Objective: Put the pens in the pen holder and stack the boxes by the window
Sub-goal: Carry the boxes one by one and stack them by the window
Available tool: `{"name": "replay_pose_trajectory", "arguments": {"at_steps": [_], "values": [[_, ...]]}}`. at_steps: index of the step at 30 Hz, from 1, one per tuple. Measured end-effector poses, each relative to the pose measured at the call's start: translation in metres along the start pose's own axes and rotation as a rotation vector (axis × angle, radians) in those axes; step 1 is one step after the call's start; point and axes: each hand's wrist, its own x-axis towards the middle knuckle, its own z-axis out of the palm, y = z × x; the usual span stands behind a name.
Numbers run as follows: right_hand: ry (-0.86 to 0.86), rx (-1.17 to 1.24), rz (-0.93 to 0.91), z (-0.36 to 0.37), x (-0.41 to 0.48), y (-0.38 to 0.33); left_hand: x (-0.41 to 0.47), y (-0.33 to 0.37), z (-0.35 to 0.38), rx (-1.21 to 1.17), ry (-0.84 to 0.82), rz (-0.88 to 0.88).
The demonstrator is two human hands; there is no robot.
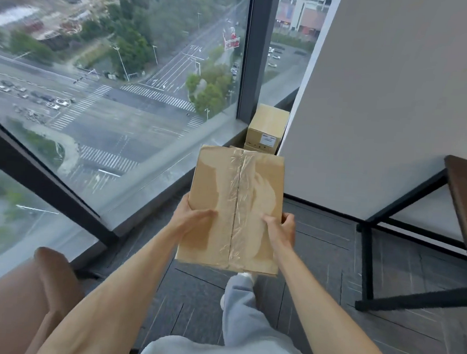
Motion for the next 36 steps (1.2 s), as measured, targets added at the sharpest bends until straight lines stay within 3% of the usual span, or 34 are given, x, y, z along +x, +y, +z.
{"name": "replay_pose_trajectory", "arguments": {"at_steps": [6,18,30,36], "values": [[-0.11,0.031,0.016,0.063,0.125,-0.08,0.124,0.077,-0.001,0.025,0.091,0.011],[-0.111,-0.105,0.012,0.137,0.312,-0.185,0.334,0.172,0.015,-0.053,-0.033,-0.089],[0.117,-0.046,0.185,0.219,0.466,-0.278,0.577,0.279,0.025,0.126,-0.319,-0.184],[0.151,-0.021,0.243,0.231,0.542,-0.308,0.666,0.316,0.062,0.196,-0.401,-0.225]]}}
